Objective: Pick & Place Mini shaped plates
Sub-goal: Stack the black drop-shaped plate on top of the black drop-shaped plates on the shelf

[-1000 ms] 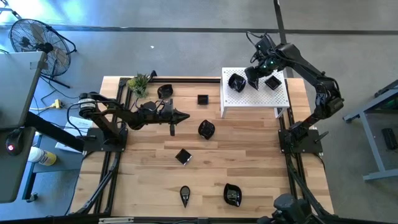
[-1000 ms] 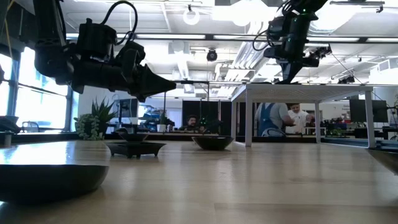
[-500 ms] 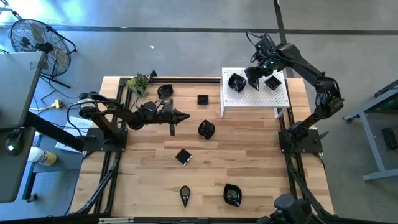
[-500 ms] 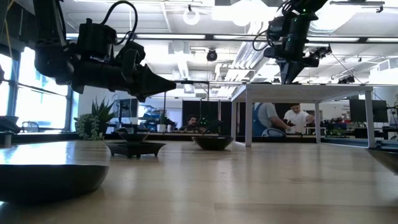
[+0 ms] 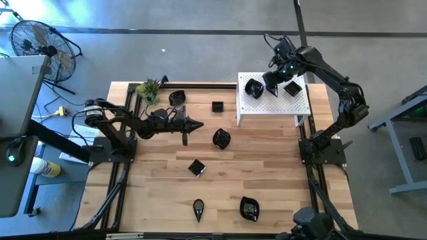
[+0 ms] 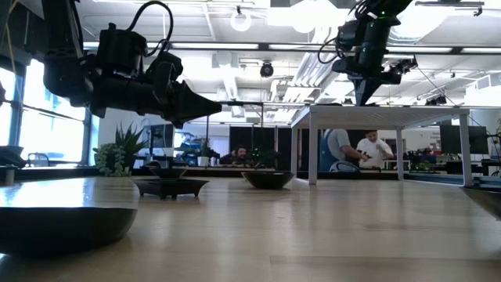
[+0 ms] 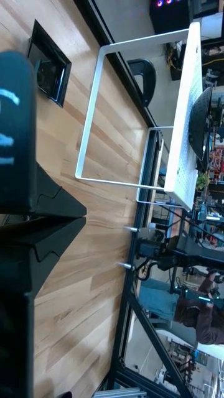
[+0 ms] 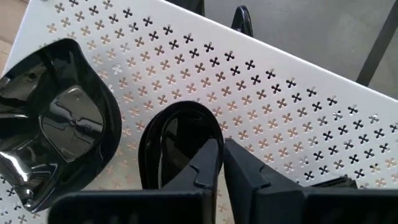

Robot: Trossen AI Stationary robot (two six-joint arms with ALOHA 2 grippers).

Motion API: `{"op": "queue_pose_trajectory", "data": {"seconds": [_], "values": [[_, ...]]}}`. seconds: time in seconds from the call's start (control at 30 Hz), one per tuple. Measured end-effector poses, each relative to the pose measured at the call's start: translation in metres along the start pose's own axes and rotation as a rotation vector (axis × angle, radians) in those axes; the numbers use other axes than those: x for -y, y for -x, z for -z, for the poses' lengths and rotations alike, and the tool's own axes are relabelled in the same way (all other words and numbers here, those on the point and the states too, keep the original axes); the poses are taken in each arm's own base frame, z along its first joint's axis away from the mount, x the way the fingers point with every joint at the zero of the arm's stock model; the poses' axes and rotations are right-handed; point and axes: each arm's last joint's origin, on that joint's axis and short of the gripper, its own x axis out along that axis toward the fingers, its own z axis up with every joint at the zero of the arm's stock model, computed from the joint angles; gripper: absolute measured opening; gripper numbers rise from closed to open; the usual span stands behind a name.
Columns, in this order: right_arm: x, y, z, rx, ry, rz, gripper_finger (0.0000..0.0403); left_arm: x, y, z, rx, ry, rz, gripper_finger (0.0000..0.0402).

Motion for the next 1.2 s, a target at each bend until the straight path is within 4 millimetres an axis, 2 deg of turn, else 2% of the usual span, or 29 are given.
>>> {"op": "queue_pose_trajectory", "data": {"seconds": [0.17,1.2], "values": [[0.0002,-0.0048,0.0003,-0.032,-0.001,0.01,0.0002,0.0,0.0,0.0,0.0,0.0,0.0,0.0003],[-0.0012,-0.0047,-0.0005,-0.029,-0.006,-0.032,0.0,0.0,0.0,0.0,0.001,0.0,-0.003,0.0003]]}}
